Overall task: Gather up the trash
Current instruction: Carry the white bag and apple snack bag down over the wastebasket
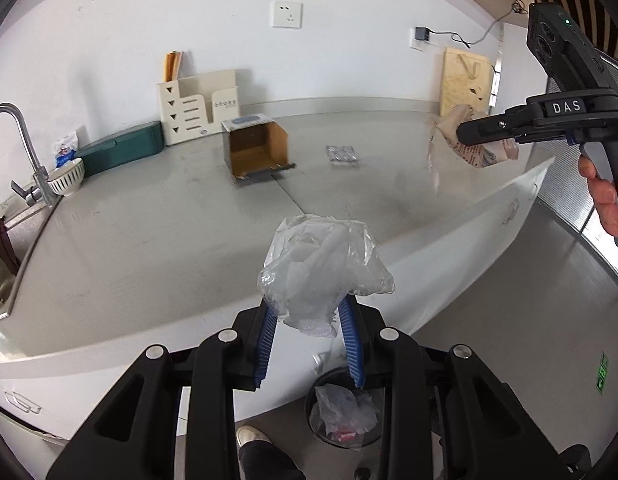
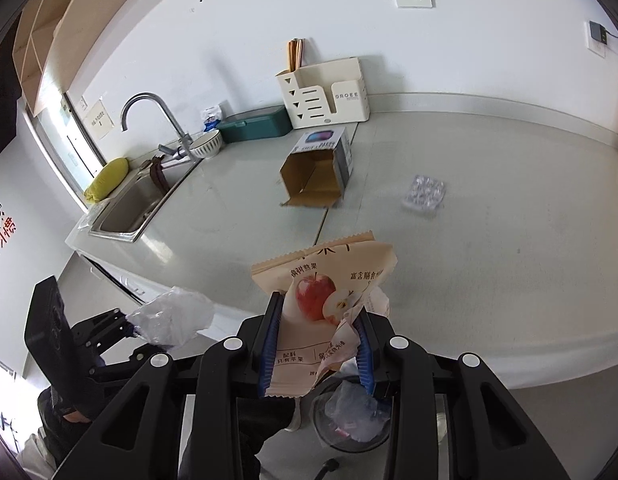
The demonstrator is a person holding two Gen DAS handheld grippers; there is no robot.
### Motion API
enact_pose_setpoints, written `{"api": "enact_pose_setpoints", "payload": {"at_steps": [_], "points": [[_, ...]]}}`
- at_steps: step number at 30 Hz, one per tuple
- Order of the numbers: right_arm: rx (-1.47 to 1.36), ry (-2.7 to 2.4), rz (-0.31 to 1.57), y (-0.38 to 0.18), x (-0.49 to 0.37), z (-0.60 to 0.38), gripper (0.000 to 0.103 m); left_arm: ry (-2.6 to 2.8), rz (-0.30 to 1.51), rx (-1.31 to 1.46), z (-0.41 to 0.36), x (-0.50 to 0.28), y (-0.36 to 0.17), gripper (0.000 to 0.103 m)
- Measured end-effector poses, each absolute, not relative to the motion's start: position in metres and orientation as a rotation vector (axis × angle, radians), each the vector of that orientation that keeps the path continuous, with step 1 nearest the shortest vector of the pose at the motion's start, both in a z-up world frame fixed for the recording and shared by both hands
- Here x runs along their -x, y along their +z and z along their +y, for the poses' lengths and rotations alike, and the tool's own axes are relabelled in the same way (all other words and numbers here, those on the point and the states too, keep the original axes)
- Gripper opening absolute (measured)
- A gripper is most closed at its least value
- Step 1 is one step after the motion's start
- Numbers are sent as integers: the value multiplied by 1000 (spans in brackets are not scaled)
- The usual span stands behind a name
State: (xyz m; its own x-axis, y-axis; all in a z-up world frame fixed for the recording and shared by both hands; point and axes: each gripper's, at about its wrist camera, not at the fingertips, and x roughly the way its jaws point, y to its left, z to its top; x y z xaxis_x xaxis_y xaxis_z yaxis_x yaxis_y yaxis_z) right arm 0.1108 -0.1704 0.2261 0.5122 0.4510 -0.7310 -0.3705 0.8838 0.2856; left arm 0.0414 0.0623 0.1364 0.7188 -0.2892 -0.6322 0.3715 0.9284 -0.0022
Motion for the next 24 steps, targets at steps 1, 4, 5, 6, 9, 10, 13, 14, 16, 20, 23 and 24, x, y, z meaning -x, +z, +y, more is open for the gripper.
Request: {"api": "enact_pose_setpoints", "payload": {"at_steps": [1, 4, 5, 6, 9, 10, 13, 14, 16, 20, 23, 24], "points": [[-99, 492, 913, 220, -103, -170, 37, -374, 682, -132, 60, -37, 133, 31], [-122, 491, 937, 200, -81, -171, 37, -409, 704, -141, 53, -25, 118, 31], [-134, 494, 950, 191, -73, -170, 37, -416, 710, -147, 51, -21, 113, 31], [-139, 493, 957, 185, -66, -171, 37, -422, 719, -150, 50, -18, 108, 31], [-150, 494, 975, 167, -48, -171, 37, -449, 754, -152, 43, -9, 90, 32], [-158, 495, 984, 159, -42, -171, 37, -454, 763, -154, 42, -7, 85, 32], [-167, 502, 1007, 137, -29, -169, 37, -469, 798, -157, 38, -2, 63, 32], [-168, 506, 1015, 129, -26, -169, 37, -470, 810, -154, 38, -1, 55, 32], [-170, 507, 1032, 114, -22, -165, 38, -479, 838, -149, 36, -1, 38, 32], [-184, 517, 1083, 72, -19, -159, 38, -489, 889, -154, 31, -3, 3, 32], [-192, 520, 1126, 33, -19, -157, 40, -507, 929, -160, 26, -8, -32, 32], [-187, 514, 1135, 20, -19, -156, 40, -506, 938, -163, 25, -9, -42, 32]]}}
